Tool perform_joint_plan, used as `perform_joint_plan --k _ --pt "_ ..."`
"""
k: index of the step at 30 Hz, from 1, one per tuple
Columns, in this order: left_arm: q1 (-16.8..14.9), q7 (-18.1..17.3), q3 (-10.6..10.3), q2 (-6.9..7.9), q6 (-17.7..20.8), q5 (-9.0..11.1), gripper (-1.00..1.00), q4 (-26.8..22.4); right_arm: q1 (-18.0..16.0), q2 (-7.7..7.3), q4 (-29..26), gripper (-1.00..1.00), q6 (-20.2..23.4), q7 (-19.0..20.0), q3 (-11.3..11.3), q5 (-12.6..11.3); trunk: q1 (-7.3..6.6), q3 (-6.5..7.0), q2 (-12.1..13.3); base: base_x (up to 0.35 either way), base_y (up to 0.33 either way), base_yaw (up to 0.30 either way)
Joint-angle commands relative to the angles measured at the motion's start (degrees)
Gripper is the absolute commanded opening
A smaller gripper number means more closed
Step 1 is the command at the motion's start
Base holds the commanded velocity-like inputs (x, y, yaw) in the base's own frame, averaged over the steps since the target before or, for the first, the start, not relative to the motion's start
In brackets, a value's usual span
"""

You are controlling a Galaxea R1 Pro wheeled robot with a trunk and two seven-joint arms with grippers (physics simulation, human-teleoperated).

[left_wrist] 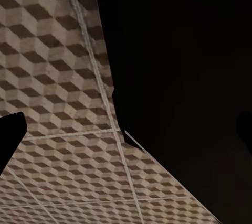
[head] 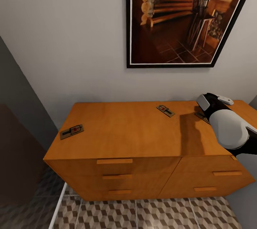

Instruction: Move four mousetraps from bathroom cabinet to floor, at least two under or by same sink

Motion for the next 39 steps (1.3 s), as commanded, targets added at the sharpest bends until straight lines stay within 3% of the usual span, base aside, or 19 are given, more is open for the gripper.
perform_joint_plan --k 1,39 --pt "-0.07 0.14 -0.41 -0.02 -0.08 -0.04 1.00 0.13 -0.04 0.03 -0.04 1.00 0.49 0.00 -0.33 0.60 0.00 -0.04 -0.02 0.000 0.000 0.000" --pt "-0.07 0.14 -0.41 -0.02 -0.08 0.00 1.00 0.14 -0.04 0.06 0.16 1.00 0.42 0.02 -0.27 0.60 0.00 -0.46 -0.02 0.000 0.000 0.000"
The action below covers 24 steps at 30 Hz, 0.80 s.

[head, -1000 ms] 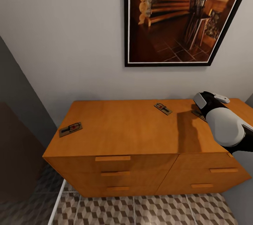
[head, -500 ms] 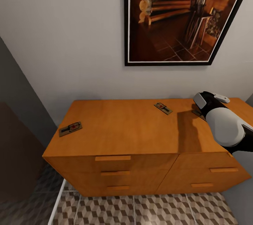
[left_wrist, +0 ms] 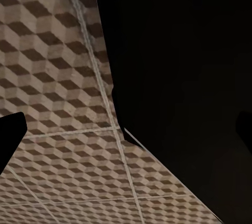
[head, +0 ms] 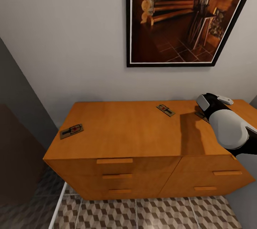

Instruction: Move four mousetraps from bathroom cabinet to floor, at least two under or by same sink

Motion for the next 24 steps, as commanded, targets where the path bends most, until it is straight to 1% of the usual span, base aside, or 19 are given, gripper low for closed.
perform_joint_plan --k 1,24 --pt "-0.07 0.14 -0.41 -0.02 -0.08 -0.02 1.00 0.12 -0.01 0.03 0.01 -1.00 0.51 0.03 -0.65 0.25 0.00 -0.05 -0.02 0.000 0.000 0.000" --pt "-0.07 0.14 -0.41 0.07 -0.08 -0.03 1.00 0.14 -0.01 -0.01 0.01 -1.00 0.50 -0.01 -0.71 0.25 0.00 -0.05 -0.02 0.000 0.000 0.000"
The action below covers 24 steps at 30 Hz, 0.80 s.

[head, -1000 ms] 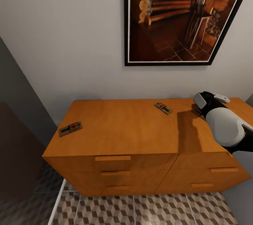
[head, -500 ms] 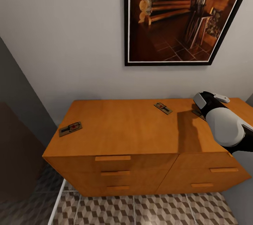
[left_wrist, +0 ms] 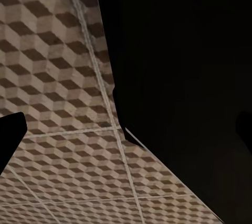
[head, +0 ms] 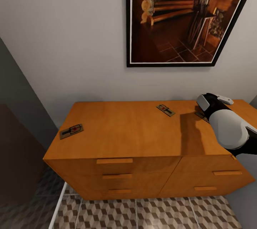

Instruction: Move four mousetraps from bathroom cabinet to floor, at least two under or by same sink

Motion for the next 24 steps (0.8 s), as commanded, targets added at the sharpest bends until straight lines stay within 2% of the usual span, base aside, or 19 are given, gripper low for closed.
perform_joint_plan --k 1,10,18,24 --pt "-0.07 0.14 -0.41 -0.02 -0.08 -0.04 1.00 0.12 -0.01 0.01 0.00 -1.00 0.33 -0.06 -0.68 -0.07 0.00 -0.05 -0.02 0.000 0.000 0.000" --pt "-0.07 0.14 -0.41 -0.10 -0.08 -0.08 1.00 0.11 -0.01 -0.56 -2.00 -1.00 1.17 -0.22 -0.90 -0.18 0.00 -0.05 -0.02 0.000 0.000 0.000" --pt "-0.07 0.14 -0.41 -0.11 -0.08 -0.09 1.00 0.11 -0.01 -0.75 -10.14 -1.00 8.89 -0.16 -0.80 -0.30 0.00 -0.05 -0.02 0.000 0.000 0.000" --pt "-0.07 0.14 -0.41 -0.19 -0.08 -0.09 1.00 0.11 -0.01 -0.67 -12.50 -1.00 10.76 -0.15 -0.67 -0.32 0.00 -0.05 -0.02 0.000 0.000 0.000"
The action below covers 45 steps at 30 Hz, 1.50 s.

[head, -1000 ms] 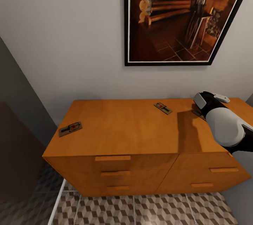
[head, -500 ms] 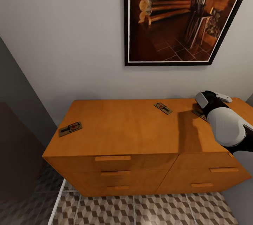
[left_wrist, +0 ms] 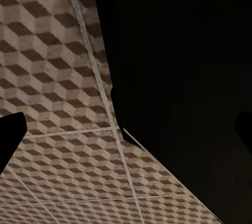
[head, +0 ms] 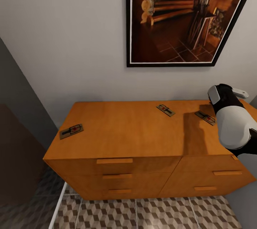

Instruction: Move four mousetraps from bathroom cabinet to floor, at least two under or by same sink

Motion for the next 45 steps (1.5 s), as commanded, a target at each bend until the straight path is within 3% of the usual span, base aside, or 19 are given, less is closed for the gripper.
perform_joint_plan --k 1,13,45 --pt "-0.07 0.14 -0.41 -0.02 -0.08 -0.04 1.00 0.13 -0.05 0.03 -0.07 -1.00 0.28 0.08 -0.28 0.40 0.00 -0.04 -0.02 0.000 0.000 0.000" --pt "-0.07 0.14 -0.41 -0.08 -0.08 -0.04 1.00 0.15 -0.05 0.12 -0.04 -1.00 0.23 0.23 0.11 0.40 0.00 -0.04 -0.02 -0.057 0.000 0.000" --pt "-0.07 0.13 -0.41 -0.11 -0.08 -0.04 1.00 0.16 -0.05 0.32 0.90 -1.00 0.22 0.48 0.15 0.39 0.00 -0.04 -0.02 -0.329 0.000 0.000"
